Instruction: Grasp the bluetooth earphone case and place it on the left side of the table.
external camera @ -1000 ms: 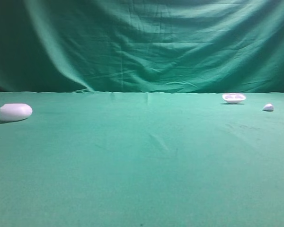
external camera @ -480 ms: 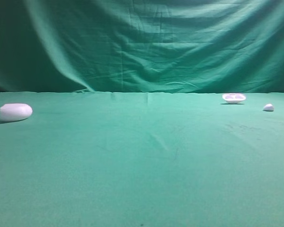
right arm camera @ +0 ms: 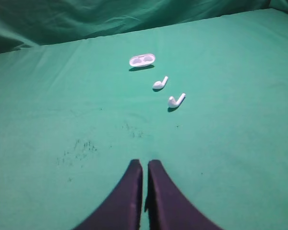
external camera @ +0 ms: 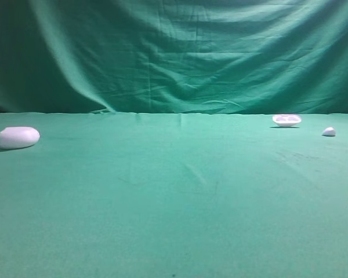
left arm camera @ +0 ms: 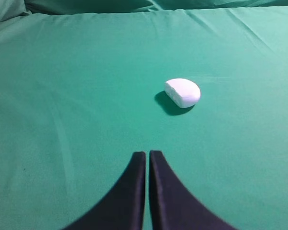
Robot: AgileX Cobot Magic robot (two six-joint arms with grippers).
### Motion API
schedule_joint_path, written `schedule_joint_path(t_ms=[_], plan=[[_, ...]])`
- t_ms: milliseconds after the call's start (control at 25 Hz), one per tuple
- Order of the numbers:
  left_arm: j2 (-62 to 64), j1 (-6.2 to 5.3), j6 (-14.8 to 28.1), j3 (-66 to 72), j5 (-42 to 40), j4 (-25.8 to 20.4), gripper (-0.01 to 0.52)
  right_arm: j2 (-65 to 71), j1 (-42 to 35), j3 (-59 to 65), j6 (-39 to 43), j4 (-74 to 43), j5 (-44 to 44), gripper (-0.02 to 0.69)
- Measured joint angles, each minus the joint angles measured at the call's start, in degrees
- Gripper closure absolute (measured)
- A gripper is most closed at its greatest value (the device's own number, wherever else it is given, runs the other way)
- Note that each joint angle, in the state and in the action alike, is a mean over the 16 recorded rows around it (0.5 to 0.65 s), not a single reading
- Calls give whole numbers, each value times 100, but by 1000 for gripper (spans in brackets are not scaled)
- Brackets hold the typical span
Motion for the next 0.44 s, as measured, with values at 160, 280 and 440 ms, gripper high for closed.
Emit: schedule_joint_path(t_ms=[160,280,440], plan=[[0,0,0,0,0,0,514,0,0,0,0,0,0,665],[0,0,0,0,0,0,514,0,0,0,0,0,0,665],[0,0,0,0,0,0,514,0,0,0,0,0,0,665]])
